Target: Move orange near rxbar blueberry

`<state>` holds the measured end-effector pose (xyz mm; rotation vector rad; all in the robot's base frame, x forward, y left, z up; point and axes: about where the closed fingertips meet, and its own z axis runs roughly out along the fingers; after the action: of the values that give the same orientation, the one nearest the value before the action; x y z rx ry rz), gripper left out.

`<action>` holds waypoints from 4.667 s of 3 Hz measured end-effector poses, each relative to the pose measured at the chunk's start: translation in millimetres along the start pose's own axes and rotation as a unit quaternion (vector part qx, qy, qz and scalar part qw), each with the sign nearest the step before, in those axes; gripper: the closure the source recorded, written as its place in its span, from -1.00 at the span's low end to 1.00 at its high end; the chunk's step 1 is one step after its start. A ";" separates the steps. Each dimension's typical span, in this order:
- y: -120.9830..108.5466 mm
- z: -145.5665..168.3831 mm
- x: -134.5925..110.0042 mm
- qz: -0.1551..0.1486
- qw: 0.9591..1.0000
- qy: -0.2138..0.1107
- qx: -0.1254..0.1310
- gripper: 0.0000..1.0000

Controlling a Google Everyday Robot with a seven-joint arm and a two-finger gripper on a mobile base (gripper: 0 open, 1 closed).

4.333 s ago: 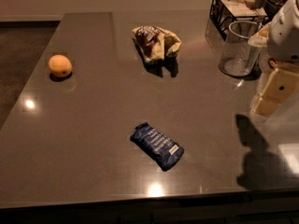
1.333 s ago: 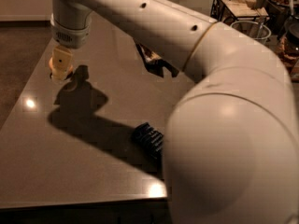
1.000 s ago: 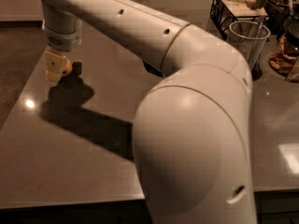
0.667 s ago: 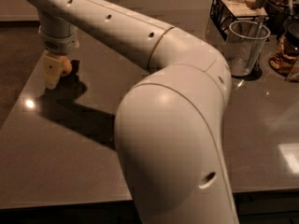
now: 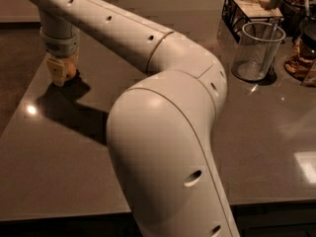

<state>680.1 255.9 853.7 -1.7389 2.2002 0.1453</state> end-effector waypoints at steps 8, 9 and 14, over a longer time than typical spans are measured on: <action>134.1 -122.3 262.9 0.015 0.999 0.013 -0.050 1.00; 132.3 -115.0 265.7 0.031 0.998 0.019 -0.051 1.00; 132.8 -100.3 262.4 0.054 0.997 0.031 -0.035 -1.00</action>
Offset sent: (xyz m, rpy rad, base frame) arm -0.0434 -0.0436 0.1086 0.1349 -0.0213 0.1091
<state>480.8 17.6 847.9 -1.6807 2.3619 0.1981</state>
